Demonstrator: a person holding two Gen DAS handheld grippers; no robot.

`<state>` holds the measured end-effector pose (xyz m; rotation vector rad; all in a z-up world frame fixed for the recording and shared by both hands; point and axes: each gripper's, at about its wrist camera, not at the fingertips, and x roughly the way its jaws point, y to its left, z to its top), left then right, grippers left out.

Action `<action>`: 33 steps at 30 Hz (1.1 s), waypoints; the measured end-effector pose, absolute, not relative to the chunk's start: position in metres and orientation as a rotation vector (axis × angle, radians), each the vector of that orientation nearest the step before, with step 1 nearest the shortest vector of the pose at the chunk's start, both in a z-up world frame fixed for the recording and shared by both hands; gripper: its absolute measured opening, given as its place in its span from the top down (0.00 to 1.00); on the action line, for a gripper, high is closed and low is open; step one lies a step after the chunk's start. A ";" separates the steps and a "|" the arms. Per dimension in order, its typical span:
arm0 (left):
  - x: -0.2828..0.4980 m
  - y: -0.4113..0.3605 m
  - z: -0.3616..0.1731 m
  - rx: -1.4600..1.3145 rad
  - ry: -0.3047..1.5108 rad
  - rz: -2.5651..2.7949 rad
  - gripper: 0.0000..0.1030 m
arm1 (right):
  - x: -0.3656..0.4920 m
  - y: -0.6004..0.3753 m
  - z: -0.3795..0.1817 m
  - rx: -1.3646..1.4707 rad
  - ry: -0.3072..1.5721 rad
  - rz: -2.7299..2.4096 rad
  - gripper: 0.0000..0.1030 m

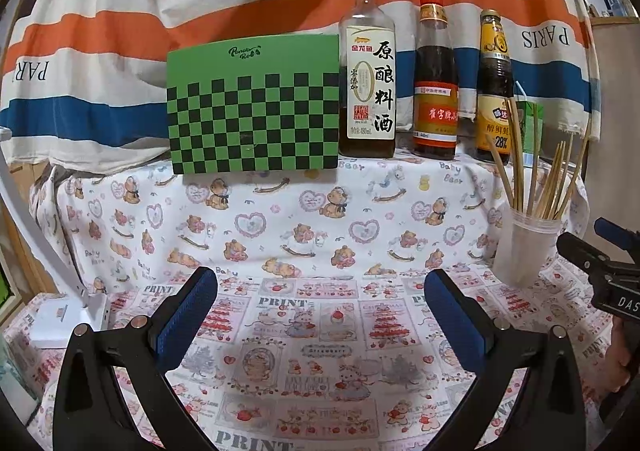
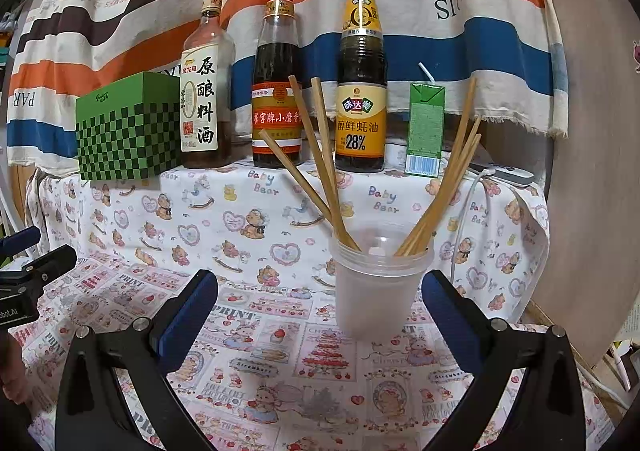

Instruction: Organize utensils

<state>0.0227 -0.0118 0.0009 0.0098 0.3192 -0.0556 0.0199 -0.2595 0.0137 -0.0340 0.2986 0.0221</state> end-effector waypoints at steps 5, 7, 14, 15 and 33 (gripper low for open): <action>0.023 -0.013 0.001 0.016 0.319 -0.050 0.00 | 0.021 -0.262 0.014 -0.024 0.302 0.010 0.00; 0.025 -0.013 0.000 0.016 0.330 -0.045 0.00 | 0.021 -0.261 0.014 -0.027 0.300 0.010 0.00; 0.025 -0.012 -0.001 0.011 0.331 -0.037 0.00 | 0.021 -0.262 0.014 -0.025 0.303 0.010 0.00; 0.025 -0.012 -0.001 0.011 0.330 -0.038 0.00 | 0.021 -0.262 0.014 -0.025 0.303 0.010 0.00; 0.023 -0.012 0.001 0.015 0.320 -0.043 0.00 | 0.021 -0.261 0.014 -0.026 0.303 0.011 0.00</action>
